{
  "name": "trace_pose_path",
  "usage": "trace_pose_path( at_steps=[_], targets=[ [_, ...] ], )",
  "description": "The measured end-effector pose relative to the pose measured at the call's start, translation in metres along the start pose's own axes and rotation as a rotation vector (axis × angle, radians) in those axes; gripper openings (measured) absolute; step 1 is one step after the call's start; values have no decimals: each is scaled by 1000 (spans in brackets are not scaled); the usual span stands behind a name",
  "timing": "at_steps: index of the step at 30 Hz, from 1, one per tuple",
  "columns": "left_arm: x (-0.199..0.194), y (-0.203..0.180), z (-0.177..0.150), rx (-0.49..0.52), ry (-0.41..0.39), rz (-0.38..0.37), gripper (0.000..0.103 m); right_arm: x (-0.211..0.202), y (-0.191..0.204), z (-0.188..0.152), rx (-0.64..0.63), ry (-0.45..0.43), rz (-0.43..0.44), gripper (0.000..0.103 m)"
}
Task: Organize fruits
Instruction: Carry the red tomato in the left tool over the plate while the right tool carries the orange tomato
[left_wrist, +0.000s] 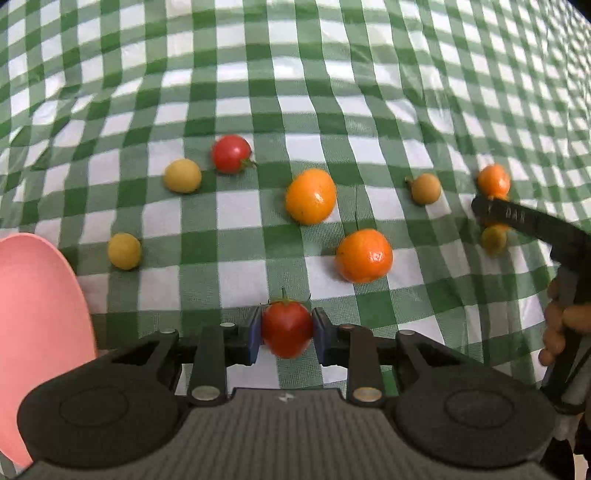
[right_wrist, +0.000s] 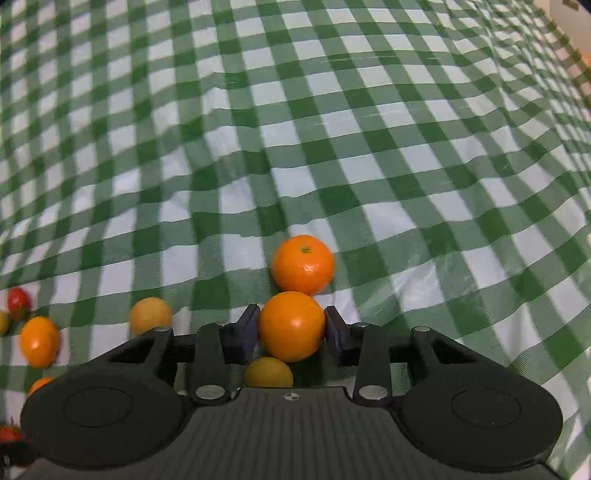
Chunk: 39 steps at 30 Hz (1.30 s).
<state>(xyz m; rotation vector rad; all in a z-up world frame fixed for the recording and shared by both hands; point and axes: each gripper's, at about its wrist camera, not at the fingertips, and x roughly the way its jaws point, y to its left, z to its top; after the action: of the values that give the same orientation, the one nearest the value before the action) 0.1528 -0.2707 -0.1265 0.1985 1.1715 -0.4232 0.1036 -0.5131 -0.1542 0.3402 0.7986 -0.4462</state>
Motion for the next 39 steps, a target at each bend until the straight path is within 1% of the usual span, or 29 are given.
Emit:
trace_pose_path(
  at_steps=[4, 7, 10, 13, 14, 17, 20, 24, 27, 33, 36, 39],
  targets=[
    [-20, 8, 1, -24, -18, -24, 32, -18, -10, -5, 28, -52, 15, 39],
    [-39, 16, -1, -52, -42, -25, 32, -44, -8, -5, 39, -112, 24, 39],
    [-62, 31, -6, -89, -72, -12, 32, -76, -1, -4, 11, -176, 36, 39],
    [-86, 47, -16, -115, -99, 23, 32, -115, 15, -11, -31, -219, 80, 39],
    [-94, 52, -21, -121, -105, 35, 32, -128, 22, -16, -44, -222, 101, 39],
    [-115, 74, -37, -153, -113, 55, 32, -164, 48, -39, -77, -207, 180, 39],
    [-137, 92, -58, -194, -119, 59, 32, -191, 78, -67, -105, -155, 253, 39],
    [-164, 112, -87, -234, -144, 69, 32, -218, 118, -103, -163, -82, 316, 39],
    [-187, 130, -110, -265, -165, 79, 32, -241, 147, -124, -217, -66, 362, 39],
    [-224, 154, -152, -324, -216, 89, 32, -281, 187, -142, -325, -77, 431, 39],
    [-236, 163, -168, -335, -234, 102, 32, -294, 193, -148, -338, -89, 437, 39],
    [-243, 169, -179, -344, -249, 103, 32, -299, 195, -152, -357, -76, 435, 39]
  ],
)
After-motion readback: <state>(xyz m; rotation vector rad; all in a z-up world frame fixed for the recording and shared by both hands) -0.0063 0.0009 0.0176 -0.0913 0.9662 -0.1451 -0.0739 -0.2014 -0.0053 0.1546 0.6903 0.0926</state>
